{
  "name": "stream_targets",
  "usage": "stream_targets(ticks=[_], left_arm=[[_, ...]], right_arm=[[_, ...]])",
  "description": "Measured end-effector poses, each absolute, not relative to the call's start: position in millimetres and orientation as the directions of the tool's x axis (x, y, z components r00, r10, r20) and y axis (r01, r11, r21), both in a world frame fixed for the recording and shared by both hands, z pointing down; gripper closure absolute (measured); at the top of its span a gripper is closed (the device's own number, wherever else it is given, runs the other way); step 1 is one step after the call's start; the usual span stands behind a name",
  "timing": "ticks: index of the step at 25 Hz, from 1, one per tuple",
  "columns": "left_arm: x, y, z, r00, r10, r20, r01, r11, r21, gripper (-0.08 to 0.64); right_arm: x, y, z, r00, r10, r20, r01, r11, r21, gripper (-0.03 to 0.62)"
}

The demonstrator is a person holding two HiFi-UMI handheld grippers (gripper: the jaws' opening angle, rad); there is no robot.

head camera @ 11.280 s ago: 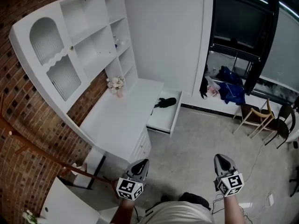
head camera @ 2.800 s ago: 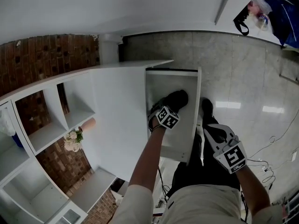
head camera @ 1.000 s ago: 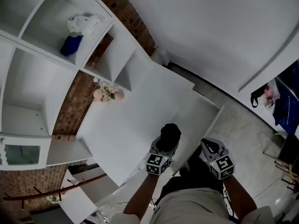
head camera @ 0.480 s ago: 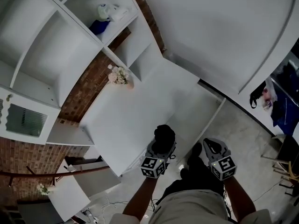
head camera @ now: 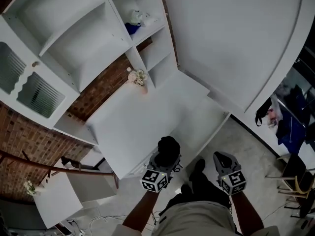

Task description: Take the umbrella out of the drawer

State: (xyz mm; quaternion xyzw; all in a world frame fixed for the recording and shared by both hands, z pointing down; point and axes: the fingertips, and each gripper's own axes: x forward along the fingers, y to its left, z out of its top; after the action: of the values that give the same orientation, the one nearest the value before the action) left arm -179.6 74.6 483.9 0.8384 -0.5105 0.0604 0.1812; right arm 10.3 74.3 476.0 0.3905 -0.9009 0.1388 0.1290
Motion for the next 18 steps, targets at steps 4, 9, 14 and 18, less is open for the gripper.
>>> stream_targets(ticks=[4, 9, 14, 18], left_arm=[[-185, 95, 472, 0.469, -0.847, 0.250, -0.877, -0.413, 0.244, 0.279], [-193, 128, 461, 0.454, -0.858, 0.241, -0.884, -0.399, 0.245, 0.279], [-194, 149, 447, 0.436, -0.868, 0.236, -0.890, -0.379, 0.252, 0.279], [-193, 155, 439, 0.403, -0.888, 0.221, -0.902, -0.344, 0.261, 0.279]], right_arm=[[28, 92, 454, -0.642, -0.695, 0.323, -0.753, 0.651, -0.096, 0.560], [44, 122, 444, -0.616, -0.713, 0.335, -0.774, 0.626, -0.090, 0.560], [55, 131, 432, -0.620, -0.715, 0.324, -0.771, 0.632, -0.079, 0.560], [62, 123, 414, -0.636, -0.712, 0.298, -0.758, 0.649, -0.066, 0.560]])
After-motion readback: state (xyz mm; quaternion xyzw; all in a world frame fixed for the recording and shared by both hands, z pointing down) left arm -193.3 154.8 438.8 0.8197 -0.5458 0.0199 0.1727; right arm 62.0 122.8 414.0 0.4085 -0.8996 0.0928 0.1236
